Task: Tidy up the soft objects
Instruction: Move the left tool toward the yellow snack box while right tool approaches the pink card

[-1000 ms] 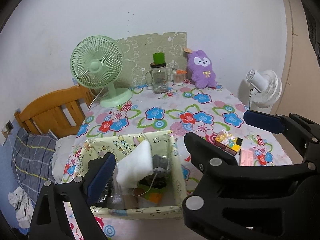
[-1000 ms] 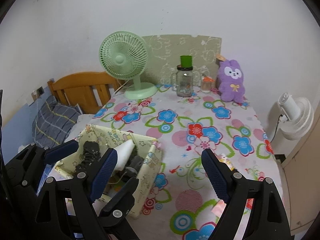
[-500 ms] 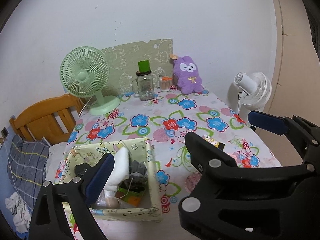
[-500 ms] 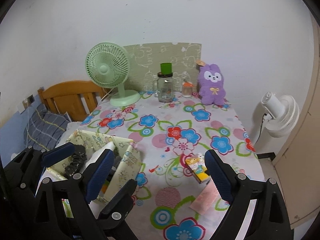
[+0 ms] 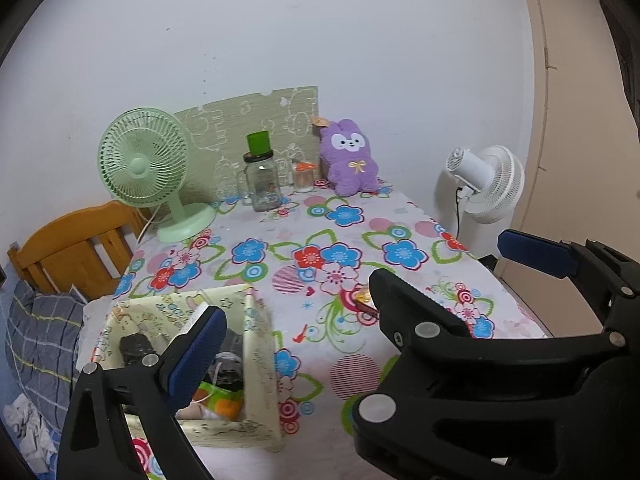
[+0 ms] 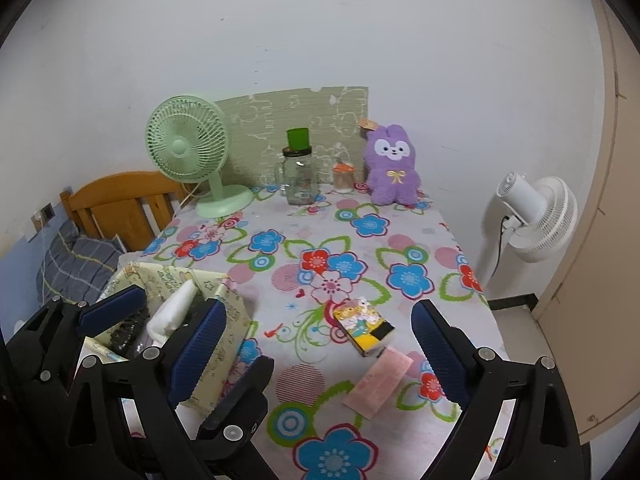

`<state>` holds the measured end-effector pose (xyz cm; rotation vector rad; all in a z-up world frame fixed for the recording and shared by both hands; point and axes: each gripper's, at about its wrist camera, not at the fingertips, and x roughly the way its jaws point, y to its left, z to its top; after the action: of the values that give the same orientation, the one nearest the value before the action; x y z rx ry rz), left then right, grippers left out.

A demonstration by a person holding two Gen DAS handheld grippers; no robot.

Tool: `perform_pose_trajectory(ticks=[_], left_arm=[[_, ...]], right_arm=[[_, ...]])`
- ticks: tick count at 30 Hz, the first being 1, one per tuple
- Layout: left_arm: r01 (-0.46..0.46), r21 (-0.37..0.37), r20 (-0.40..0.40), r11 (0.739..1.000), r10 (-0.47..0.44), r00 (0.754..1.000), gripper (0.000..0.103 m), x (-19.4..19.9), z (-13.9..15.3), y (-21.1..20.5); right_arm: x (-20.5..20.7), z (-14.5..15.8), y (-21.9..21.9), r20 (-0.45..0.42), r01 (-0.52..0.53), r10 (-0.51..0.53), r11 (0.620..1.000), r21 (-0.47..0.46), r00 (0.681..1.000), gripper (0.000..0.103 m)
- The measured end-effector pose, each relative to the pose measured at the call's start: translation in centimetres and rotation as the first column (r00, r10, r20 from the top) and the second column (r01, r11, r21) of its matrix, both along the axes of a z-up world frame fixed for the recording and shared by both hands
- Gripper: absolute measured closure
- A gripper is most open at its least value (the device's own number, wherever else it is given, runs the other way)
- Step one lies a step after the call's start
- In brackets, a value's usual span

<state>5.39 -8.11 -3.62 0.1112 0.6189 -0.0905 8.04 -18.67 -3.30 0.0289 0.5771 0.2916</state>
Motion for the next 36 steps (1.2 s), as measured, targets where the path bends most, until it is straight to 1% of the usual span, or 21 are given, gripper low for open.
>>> perform_pose_trajectory(ticks=[4, 13, 21, 26, 31, 36], left_arm=[[0.021, 0.001, 0.002, 1.0, -0.021, 1.0, 0.004, 0.1, -0.5, -1.0], [0.054, -0.027, -0.032, 0.998, -0.055, 0.998, 0.004, 1.1, -2.7, -2.7], [0.083, -0.017, -0.044, 0.996, -0.084, 0.996, 0.004, 1.9, -4.6, -4.0], [0.096, -0.024, -0.074, 0.995, -0.098, 0.992, 0.004, 2.6, -5.7, -4.2], [0.099, -0.011, -0.097, 0.995, -0.1, 0.99, 0.004, 3.4, -7.1, -4.5], [0.102, -0.02, -0.133, 0.995, -0.103, 0.986, 0.004, 4.5, -8.3, -4.3]], right_arm=[[-0.1, -0.6, -1.1, 0.001, 0.013, -0.013, 1.0, 0.012, 1.0, 0.007], [0.5, -2.6, -2.7, 0.007, 0.051, -0.051, 0.999, 0.003, 0.999, 0.007], [1.4, -4.7, -3.9, -0.028, 0.063, -0.063, 0.998, 0.002, 0.998, 0.007], [1.7, -5.9, -4.2, -0.018, 0.078, -0.078, 0.997, 0.002, 0.997, 0.007], [2.5, -7.3, -4.3, -0.062, 0.081, -0.08, 0.997, 0.01, 0.995, 0.007], [3.5, -8.7, -4.4, -0.104, 0.085, -0.082, 0.996, 0.018, 0.991, 0.007]])
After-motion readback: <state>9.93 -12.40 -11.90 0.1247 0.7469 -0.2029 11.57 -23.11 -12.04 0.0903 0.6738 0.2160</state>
